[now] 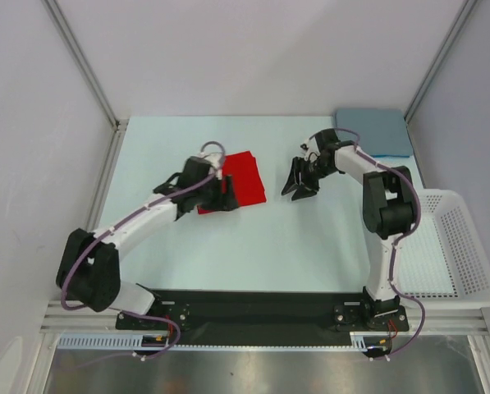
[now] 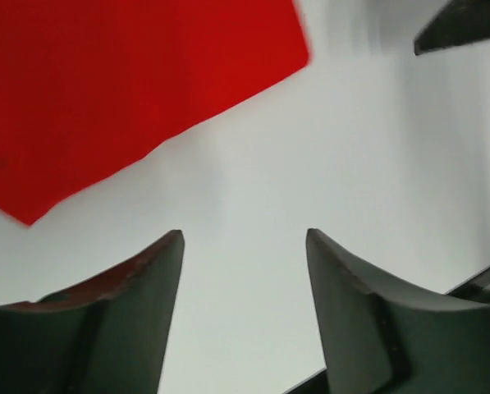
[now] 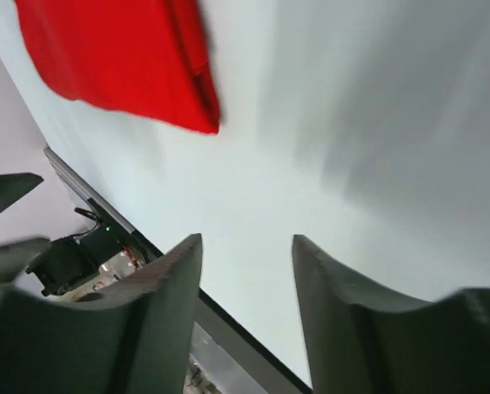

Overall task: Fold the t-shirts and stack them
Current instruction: Neatly place the folded tshirt to the corner

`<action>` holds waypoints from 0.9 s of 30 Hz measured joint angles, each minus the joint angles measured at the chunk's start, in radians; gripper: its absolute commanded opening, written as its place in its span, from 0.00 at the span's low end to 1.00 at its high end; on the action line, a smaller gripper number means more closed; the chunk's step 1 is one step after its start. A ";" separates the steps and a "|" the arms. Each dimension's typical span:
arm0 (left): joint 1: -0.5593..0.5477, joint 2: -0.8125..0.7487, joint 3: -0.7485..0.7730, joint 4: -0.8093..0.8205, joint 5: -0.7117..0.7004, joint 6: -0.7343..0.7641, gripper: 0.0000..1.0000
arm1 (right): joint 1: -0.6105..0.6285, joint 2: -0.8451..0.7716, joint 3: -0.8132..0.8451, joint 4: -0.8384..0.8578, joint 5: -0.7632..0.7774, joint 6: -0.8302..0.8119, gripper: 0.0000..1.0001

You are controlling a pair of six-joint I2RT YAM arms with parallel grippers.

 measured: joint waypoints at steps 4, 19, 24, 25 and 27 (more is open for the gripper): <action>-0.291 0.089 0.180 -0.036 -0.290 0.143 0.73 | -0.011 -0.133 -0.078 0.024 0.058 0.019 0.60; -0.624 0.606 0.369 0.079 -0.930 0.664 0.63 | -0.235 -0.382 -0.259 0.103 0.116 0.054 0.63; -0.625 0.652 0.382 0.150 -0.985 0.789 0.59 | -0.227 -0.385 -0.287 0.128 0.091 0.071 0.64; -0.623 0.660 0.388 0.153 -0.985 0.807 0.59 | -0.225 -0.385 -0.288 0.129 0.086 0.074 0.64; -0.616 0.673 0.401 0.160 -0.982 0.837 0.58 | -0.224 -0.385 -0.288 0.135 0.077 0.078 0.64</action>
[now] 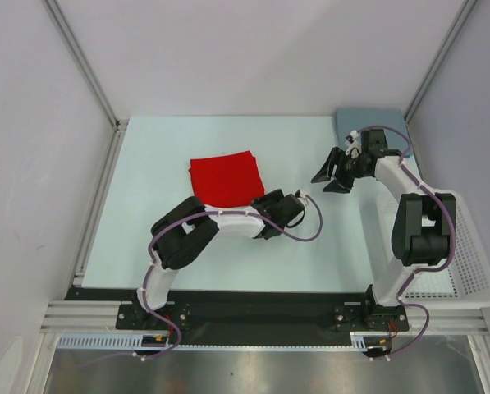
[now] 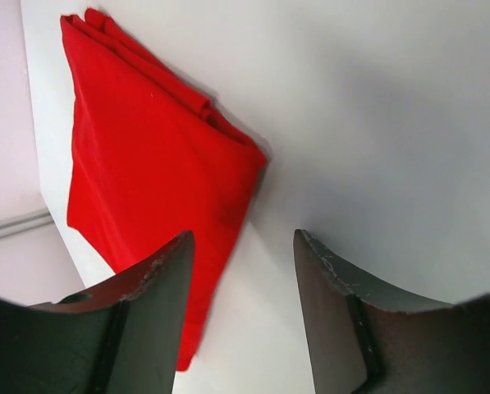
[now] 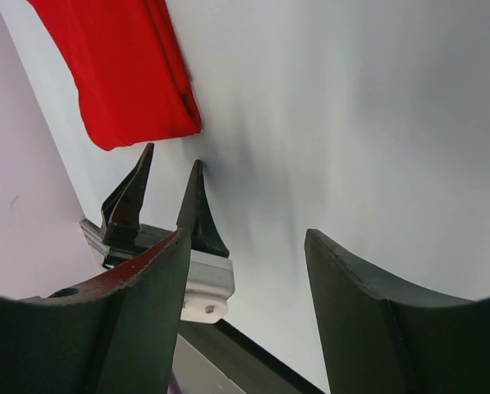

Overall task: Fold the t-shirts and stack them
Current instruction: Neatly place the folded tshirt to the corner

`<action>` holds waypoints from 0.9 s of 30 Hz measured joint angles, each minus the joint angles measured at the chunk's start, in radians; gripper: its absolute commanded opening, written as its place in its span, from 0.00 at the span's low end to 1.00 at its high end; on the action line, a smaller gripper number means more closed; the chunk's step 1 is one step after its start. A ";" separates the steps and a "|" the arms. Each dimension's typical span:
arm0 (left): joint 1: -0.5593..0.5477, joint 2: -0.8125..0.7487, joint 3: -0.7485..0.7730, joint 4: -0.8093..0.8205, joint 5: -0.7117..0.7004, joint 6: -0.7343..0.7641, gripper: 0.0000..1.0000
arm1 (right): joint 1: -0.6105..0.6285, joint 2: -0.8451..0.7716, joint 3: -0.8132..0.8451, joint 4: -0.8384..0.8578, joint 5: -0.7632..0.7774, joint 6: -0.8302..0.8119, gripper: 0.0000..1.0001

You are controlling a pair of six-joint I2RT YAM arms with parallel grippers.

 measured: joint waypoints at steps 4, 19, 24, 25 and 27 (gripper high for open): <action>0.033 0.020 0.032 0.004 0.037 0.042 0.50 | 0.000 0.000 0.000 0.012 -0.011 0.010 0.64; 0.138 0.040 0.054 0.005 0.173 0.093 0.00 | 0.017 0.064 -0.020 0.074 -0.027 0.057 0.68; 0.169 0.001 0.054 -0.028 0.259 0.042 0.01 | 0.047 0.150 -0.004 0.138 -0.092 0.119 0.71; 0.177 -0.016 0.052 -0.036 0.280 0.026 0.00 | 0.054 0.167 -0.001 0.163 -0.110 0.140 0.72; 0.192 -0.054 0.047 -0.053 0.309 0.000 0.00 | 0.070 0.212 0.014 0.219 -0.151 0.196 0.73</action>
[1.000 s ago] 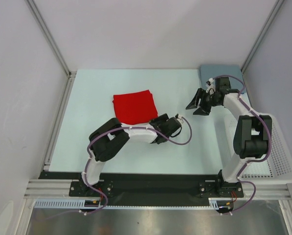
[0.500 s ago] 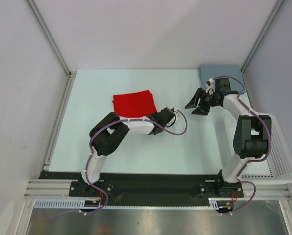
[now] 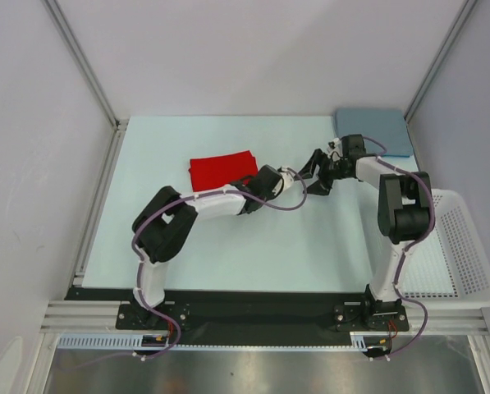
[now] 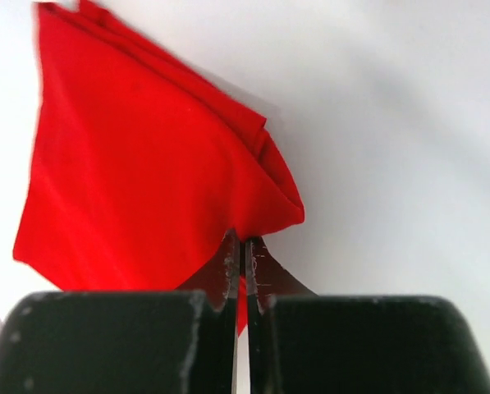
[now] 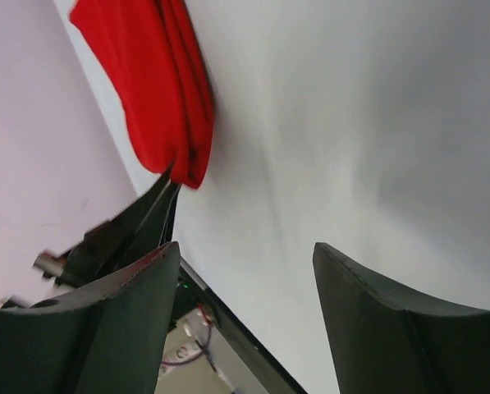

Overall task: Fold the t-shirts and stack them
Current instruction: Neatly place the folded tshirt to the corner

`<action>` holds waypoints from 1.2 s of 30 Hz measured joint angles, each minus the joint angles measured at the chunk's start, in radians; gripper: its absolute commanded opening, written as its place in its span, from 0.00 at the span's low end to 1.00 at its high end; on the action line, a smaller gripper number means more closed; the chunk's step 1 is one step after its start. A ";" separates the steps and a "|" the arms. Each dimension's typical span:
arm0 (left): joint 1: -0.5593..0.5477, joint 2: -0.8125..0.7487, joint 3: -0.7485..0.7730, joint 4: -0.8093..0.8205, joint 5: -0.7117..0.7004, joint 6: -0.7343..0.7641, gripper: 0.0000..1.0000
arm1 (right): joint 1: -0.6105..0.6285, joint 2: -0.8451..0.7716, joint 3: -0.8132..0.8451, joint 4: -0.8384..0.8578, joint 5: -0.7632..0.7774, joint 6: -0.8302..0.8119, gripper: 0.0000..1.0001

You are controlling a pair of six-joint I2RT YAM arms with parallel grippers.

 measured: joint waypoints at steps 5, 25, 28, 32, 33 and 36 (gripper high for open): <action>0.031 -0.108 -0.011 -0.026 0.056 -0.046 0.01 | 0.055 0.142 0.107 0.152 -0.072 0.135 0.79; 0.090 -0.215 -0.041 -0.090 0.165 -0.079 0.00 | 0.283 0.482 0.475 0.396 -0.100 0.398 0.83; 0.094 -0.228 -0.042 -0.097 0.168 -0.079 0.00 | 0.287 0.497 0.480 0.343 -0.090 0.369 0.82; 0.100 -0.246 -0.042 -0.105 0.175 -0.078 0.00 | 0.287 0.496 0.483 0.319 -0.085 0.334 0.81; 0.101 -0.250 -0.042 -0.107 0.178 -0.078 0.00 | 0.287 0.494 0.484 0.316 -0.085 0.326 0.81; 0.104 -0.264 -0.042 -0.114 0.186 -0.078 0.00 | 0.287 0.494 0.492 0.303 -0.080 0.319 0.78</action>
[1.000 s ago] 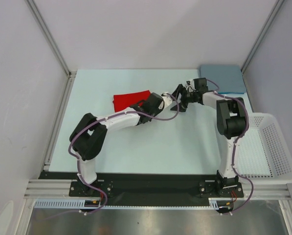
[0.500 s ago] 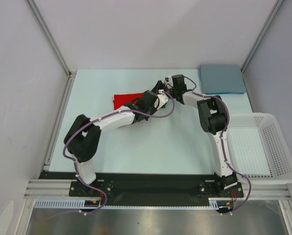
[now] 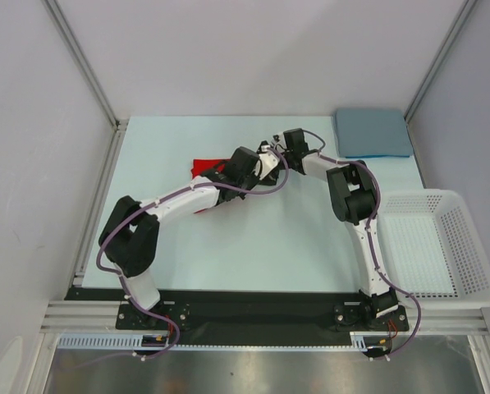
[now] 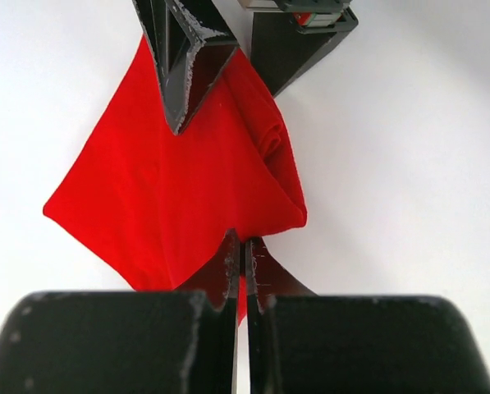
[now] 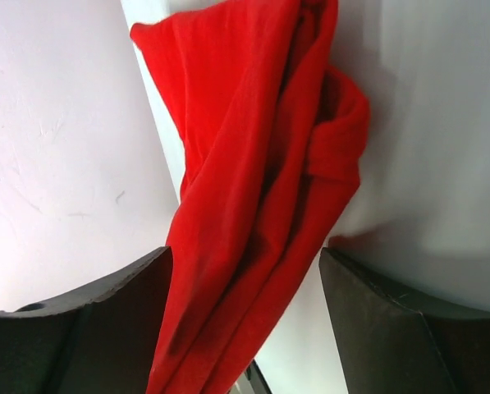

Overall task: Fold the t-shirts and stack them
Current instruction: Neatly place the folded tshirt to the corner

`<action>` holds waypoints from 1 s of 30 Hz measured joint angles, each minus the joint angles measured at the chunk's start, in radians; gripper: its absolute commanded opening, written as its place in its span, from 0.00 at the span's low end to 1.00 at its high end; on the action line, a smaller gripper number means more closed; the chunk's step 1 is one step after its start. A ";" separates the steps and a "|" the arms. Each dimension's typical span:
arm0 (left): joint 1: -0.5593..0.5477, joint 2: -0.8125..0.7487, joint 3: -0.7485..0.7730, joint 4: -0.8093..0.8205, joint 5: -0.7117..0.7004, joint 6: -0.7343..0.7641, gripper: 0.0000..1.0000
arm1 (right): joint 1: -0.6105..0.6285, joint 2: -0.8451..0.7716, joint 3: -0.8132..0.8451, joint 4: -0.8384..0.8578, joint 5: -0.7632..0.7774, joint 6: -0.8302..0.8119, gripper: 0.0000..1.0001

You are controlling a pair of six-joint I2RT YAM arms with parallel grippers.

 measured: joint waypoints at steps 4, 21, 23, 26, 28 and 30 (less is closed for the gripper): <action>0.000 -0.015 -0.004 -0.006 0.010 -0.001 0.00 | 0.001 0.016 0.042 -0.035 0.042 -0.007 0.70; 0.001 -0.038 -0.045 -0.013 0.076 -0.038 0.31 | 0.014 0.111 0.217 -0.151 0.195 -0.074 0.00; 0.005 -0.058 -0.048 -0.023 0.103 -0.069 0.41 | 0.019 0.111 0.262 -0.211 0.245 -0.161 0.00; 0.012 -0.134 -0.077 -0.032 0.147 -0.140 0.46 | 0.027 0.111 0.342 -0.340 0.335 -0.321 0.00; 0.024 -0.208 -0.114 -0.029 0.165 -0.192 0.46 | 0.033 0.103 0.372 -0.406 0.393 -0.426 0.00; 0.040 -0.306 -0.166 -0.031 0.188 -0.256 0.46 | 0.034 0.089 0.385 -0.472 0.449 -0.526 0.00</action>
